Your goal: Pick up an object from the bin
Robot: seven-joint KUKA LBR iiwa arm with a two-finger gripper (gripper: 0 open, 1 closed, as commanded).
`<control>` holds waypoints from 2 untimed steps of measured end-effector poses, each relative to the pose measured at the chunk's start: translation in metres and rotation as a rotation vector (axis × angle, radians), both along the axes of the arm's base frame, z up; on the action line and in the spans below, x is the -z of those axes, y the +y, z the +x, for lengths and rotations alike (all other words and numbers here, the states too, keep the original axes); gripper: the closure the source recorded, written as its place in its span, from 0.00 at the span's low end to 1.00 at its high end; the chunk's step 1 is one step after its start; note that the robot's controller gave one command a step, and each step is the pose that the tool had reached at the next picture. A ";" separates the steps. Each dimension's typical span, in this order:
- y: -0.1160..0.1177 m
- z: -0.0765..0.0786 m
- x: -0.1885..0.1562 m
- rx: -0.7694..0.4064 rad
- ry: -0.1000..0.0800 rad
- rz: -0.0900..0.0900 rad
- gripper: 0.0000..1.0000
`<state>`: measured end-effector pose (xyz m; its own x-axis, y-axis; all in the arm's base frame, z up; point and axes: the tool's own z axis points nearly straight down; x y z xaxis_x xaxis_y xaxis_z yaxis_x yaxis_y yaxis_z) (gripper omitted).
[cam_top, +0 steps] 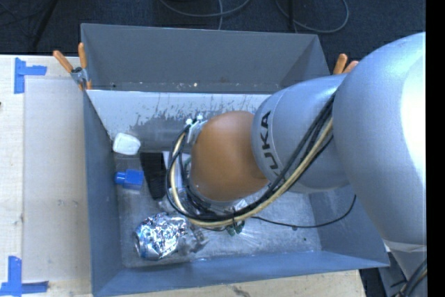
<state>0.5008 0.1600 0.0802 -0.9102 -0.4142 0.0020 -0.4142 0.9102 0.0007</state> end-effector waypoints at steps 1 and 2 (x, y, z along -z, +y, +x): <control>0.000 0.000 0.000 0.000 0.000 0.000 1.00; 0.000 -0.001 -0.004 0.000 0.004 -0.001 1.00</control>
Offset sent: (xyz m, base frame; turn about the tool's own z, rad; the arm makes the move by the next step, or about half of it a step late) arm 0.0001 0.0000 0.0757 0.0000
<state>0.4994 0.1597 0.0841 -0.9104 -0.4138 0.0063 -0.4138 0.9104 0.0013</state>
